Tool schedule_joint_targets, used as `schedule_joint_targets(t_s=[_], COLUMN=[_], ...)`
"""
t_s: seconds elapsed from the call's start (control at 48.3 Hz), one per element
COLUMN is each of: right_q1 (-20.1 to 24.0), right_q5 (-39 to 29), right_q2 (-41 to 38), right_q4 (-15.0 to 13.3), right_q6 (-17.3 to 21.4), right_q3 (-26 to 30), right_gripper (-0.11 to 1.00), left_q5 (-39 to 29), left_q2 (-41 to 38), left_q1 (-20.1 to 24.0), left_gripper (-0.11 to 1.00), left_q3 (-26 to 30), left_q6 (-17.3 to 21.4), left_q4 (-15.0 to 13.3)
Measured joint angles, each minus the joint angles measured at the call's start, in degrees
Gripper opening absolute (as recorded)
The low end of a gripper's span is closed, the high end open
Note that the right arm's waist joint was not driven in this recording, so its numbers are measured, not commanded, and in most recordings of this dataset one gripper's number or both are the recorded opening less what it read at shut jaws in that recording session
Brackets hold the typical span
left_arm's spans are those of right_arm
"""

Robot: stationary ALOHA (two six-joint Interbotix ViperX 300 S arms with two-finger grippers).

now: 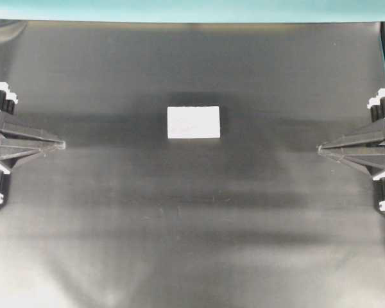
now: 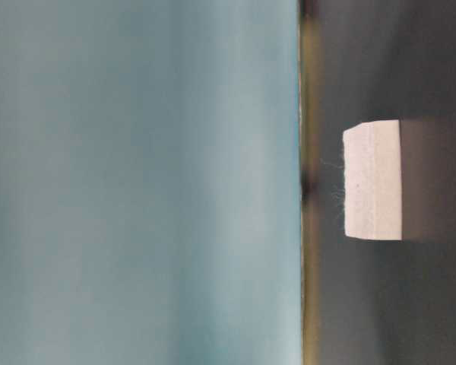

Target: Push the sponge with the left arm to wipe the table.

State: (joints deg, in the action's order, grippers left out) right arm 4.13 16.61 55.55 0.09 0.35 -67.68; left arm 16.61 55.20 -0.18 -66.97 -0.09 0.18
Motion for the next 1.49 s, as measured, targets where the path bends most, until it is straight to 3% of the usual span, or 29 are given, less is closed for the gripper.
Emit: schedule_joint_targets(t_s=[0.083, 0.166, 0.29, 0.477, 0.663, 0.808, 1.057, 1.285, 1.492], right_q1=[0.0, 0.0, 0.0, 0.0, 0.0, 0.0, 0.0, 0.0, 0.0], right_q5=[0.0, -0.44, -1.58, -2.46, -2.55, -2.55, -2.72, -3.34, -4.13], right_q2=[0.0, 0.09, 0.35, 0.97, 1.23, 1.23, 1.49, 1.67, 1.76], right_q4=[0.0, 0.0, 0.0, 0.0, 0.0, 0.0, 0.0, 0.0, 0.0], right_q6=[0.0, -0.18, -0.18, -0.18, -0.26, -0.26, -0.18, -0.18, -0.18], right_q3=[-0.35, -1.14, -1.76, -1.85, -2.29, -2.99, -3.16, -3.6, -4.83], right_gripper=[0.11, 0.0, -0.01, -0.01, -0.01, -0.01, -0.01, -0.01, -0.01], left_q5=[0.09, 0.09, 0.97, 4.48, 8.26, 8.35, 8.35, 8.09, 3.78], left_q2=[-1.14, -5.54, -11.51, -19.86, -31.46, -42.1, -56.25, -65.21, -72.07], left_q1=[0.0, 0.0, 0.79, 3.25, 6.06, 8.79, 14.33, 16.52, 18.98], left_gripper=[0.01, -0.01, -0.01, -0.01, 0.01, 0.17, 0.82, 0.76, 0.76], left_q3=[0.09, 0.35, 1.41, 3.96, 9.93, 16.52, 25.84, 33.05, 38.76], left_q6=[-1.85, -5.27, -8.44, -10.2, -11.78, -14.06, -16.17, -17.14, -19.16], left_q4=[0.88, 1.76, 1.93, 2.02, 2.02, 2.02, 2.02, 2.02, 2.02])
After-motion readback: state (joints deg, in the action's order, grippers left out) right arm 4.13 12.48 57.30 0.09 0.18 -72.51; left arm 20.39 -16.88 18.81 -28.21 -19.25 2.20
